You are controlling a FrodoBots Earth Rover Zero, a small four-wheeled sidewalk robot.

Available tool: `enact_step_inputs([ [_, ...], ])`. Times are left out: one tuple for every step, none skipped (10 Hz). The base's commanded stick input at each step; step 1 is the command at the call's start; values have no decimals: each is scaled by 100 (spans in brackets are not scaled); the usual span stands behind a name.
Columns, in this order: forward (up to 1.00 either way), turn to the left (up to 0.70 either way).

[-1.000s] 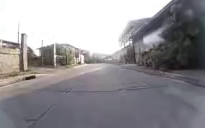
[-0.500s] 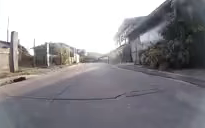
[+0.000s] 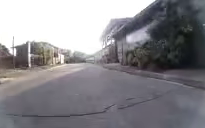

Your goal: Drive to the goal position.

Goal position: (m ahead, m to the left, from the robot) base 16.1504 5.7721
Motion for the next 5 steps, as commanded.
enact_step_inputs([
  [98,0],
  [98,0],
  [98,0],
  [98,0],
  [98,0],
])
